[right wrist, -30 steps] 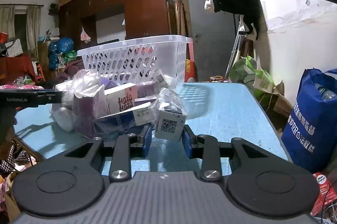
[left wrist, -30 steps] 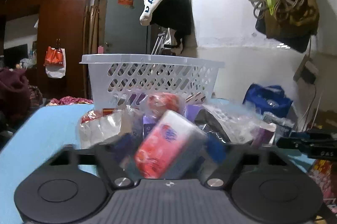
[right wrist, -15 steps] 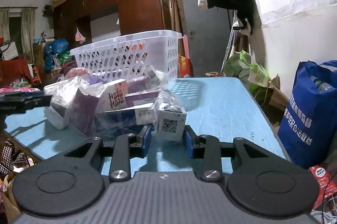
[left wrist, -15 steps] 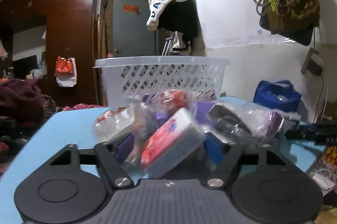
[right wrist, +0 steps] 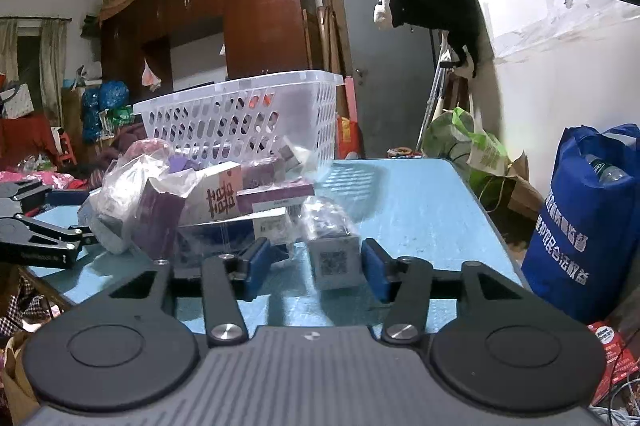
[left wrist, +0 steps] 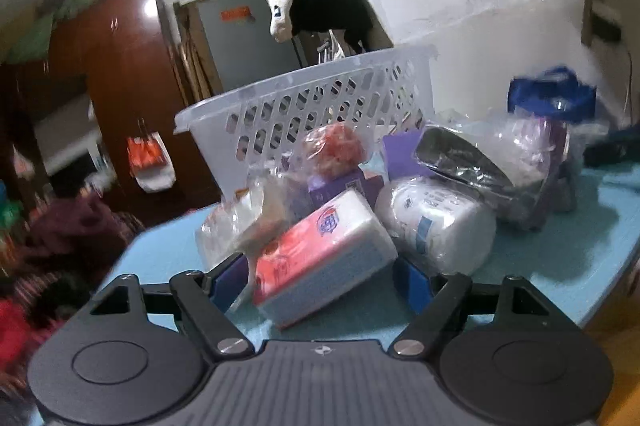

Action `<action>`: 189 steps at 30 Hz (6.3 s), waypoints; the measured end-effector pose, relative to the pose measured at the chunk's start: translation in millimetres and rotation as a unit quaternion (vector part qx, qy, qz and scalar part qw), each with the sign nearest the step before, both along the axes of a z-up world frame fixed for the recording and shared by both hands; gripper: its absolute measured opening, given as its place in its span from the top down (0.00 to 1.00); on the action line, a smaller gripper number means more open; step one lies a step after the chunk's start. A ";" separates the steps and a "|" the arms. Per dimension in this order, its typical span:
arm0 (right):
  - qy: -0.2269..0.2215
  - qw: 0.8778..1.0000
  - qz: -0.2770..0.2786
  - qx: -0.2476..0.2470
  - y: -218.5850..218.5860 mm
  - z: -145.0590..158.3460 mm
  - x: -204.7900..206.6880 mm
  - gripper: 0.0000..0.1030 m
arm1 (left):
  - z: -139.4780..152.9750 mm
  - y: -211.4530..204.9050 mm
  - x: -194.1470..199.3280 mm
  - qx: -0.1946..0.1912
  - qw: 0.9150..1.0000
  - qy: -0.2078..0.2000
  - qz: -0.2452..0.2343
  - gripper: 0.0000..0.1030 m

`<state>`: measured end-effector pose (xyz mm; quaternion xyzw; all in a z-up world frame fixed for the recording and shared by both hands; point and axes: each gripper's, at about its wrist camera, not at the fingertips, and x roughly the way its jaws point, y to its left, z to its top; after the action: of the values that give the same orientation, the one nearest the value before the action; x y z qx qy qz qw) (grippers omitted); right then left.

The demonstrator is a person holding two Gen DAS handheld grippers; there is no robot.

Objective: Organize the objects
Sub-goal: 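Grasp the pink tissue pack with left tool while right tool grasps QR box, then carry both items over the white basket and open both tools, then grasp the clear bag with left tool while right tool grasps blue barcode box, then lower both items into the white basket and open both tools, then grasp the bagged black item with left tool while right tool grasps Hola box, then carry both items over the white basket and open both tools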

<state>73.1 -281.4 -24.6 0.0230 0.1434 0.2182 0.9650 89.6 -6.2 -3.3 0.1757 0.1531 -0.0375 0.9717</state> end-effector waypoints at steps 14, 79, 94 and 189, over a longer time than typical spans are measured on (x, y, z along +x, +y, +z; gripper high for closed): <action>-0.020 1.000 -0.008 -0.005 -2.0 9.3 -10.7 0.70 | 2.2 -6.8 -20.2 0.046 0.998 -0.048 -0.004 0.62; 0.002 0.998 0.060 -0.025 33.9 -0.5 -0.3 0.27 | 14.0 92.9 26.6 -0.193 0.979 0.051 0.039 0.12; -0.003 1.000 0.025 -0.019 23.4 -2.9 -0.4 0.26 | 2.7 97.4 30.6 -0.202 0.975 0.074 0.058 0.53; -0.108 0.989 0.092 0.030 51.6 74.8 2.9 0.60 | 44.8 50.2 -23.0 -0.297 0.946 -0.061 -0.117 0.56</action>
<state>76.0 -229.8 50.3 0.0150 0.0332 0.3117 0.9495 66.6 44.0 41.5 -0.1021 0.0538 -0.1841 0.9761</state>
